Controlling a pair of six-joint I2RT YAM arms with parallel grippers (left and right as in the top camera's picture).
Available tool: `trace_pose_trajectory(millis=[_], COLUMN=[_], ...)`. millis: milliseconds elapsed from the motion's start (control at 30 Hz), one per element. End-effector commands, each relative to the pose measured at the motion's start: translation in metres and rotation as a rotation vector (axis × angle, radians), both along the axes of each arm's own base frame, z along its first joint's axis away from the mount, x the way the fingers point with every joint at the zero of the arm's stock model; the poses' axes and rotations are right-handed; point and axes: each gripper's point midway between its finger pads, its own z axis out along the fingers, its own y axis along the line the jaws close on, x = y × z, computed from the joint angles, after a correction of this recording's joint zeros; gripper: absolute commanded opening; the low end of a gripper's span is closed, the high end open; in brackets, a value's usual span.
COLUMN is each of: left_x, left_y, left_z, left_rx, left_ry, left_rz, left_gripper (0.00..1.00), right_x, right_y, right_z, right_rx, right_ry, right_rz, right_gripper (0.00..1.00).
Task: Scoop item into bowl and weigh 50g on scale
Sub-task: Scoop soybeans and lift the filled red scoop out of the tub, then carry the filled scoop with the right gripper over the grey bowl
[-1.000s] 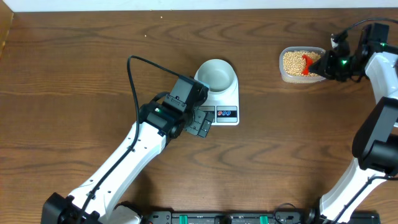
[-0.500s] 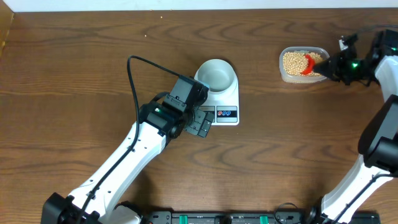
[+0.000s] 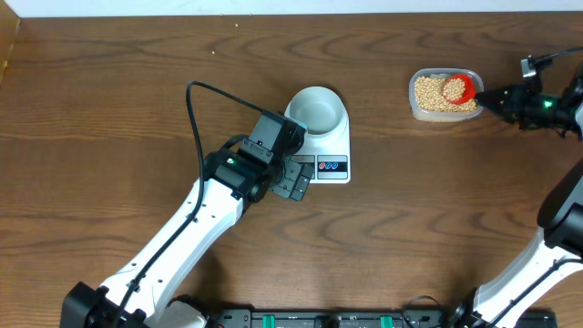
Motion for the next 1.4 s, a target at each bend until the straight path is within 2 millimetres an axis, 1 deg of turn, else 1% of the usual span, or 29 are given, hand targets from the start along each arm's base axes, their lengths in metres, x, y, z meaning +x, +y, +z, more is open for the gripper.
trace_pose_trajectory(millis=[0, 67, 167, 300, 400, 467, 533, 567, 667, 700, 767, 800, 833, 933, 967, 1100, 1200, 1267, 1367], left_x=[-0.001, -0.001, -0.001, -0.001, -0.001, -0.001, -0.001, -0.001, -0.001, -0.001, -0.001, -0.001, -0.001, -0.001, -0.001, -0.001, -0.001, -0.001, -0.001], left_y=[0.002, 0.002, 0.002, 0.002, 0.002, 0.002, 0.002, 0.002, 0.002, 0.002, 0.002, 0.002, 0.002, 0.002, 0.002, 0.002, 0.002, 0.002, 0.002], left_z=[-0.005, -0.005, -0.005, -0.005, -0.005, -0.005, -0.005, -0.005, -0.005, -0.005, -0.005, -0.005, -0.005, -0.005, -0.005, -0.005, -0.005, -0.005, -0.005], left_rx=[0.009, 0.009, 0.009, 0.009, 0.009, 0.009, 0.009, 0.009, 0.009, 0.009, 0.009, 0.009, 0.009, 0.009, 0.009, 0.009, 0.009, 0.009, 0.009], left_ry=[0.015, 0.015, 0.015, 0.015, 0.015, 0.015, 0.015, 0.015, 0.015, 0.015, 0.015, 0.015, 0.015, 0.015, 0.015, 0.015, 0.015, 0.015, 0.015], left_rz=[0.008, 0.008, 0.008, 0.008, 0.008, 0.008, 0.008, 0.008, 0.008, 0.008, 0.008, 0.008, 0.008, 0.008, 0.008, 0.008, 0.008, 0.008, 0.008], left_gripper=[0.96, 0.96, 0.96, 0.96, 0.96, 0.96, 0.96, 0.96, 0.96, 0.96, 0.96, 0.96, 0.96, 0.96, 0.96, 0.96, 0.96, 0.96, 0.96], right_x=[-0.001, -0.002, -0.001, -0.001, 0.000, 0.000, -0.001, -0.002, -0.005, -0.006, -0.007, -0.007, -0.006, -0.004, -0.003, 0.000, -0.001, -0.001, -0.002], right_y=[-0.001, 0.007, 0.016, 0.035, 0.055, 0.073, 0.095, 0.110, 0.141, 0.148, 0.169, 0.177, 0.190, 0.214, 0.218, 0.247, 0.262, 0.271, 0.277], right_z=[0.014, 0.031, 0.045, 0.057, 0.063, 0.063, 0.062, 0.060, 0.053, 0.052, 0.047, 0.045, 0.039, 0.035, 0.034, 0.031, 0.030, 0.030, 0.035], right_rx=[0.081, 0.164, 0.236, 0.302, 0.339, 0.349, 0.352, 0.342, 0.316, 0.312, 0.291, 0.280, 0.252, 0.223, 0.217, 0.171, 0.113, 0.041, -0.040], right_ry=[-0.078, -0.146, -0.186, -0.215, -0.225, -0.213, -0.198, -0.186, -0.147, -0.143, -0.109, -0.093, -0.061, -0.035, -0.033, -0.020, -0.045, -0.060, -0.089], right_rz=[0.016, 0.046, 0.067, 0.110, 0.156, 0.193, 0.242, 0.273, 0.336, 0.350, 0.387, 0.397, 0.410, 0.434, 0.438, 0.456, 0.473, 0.470, 0.460], right_gripper=[0.01, 0.01, 0.01, 0.01, 0.01, 0.01, 0.01, 0.01, 0.01, 0.01, 0.02, 0.02, 0.02, 0.02, 0.02, 0.02, 0.02, 0.02, 0.02])
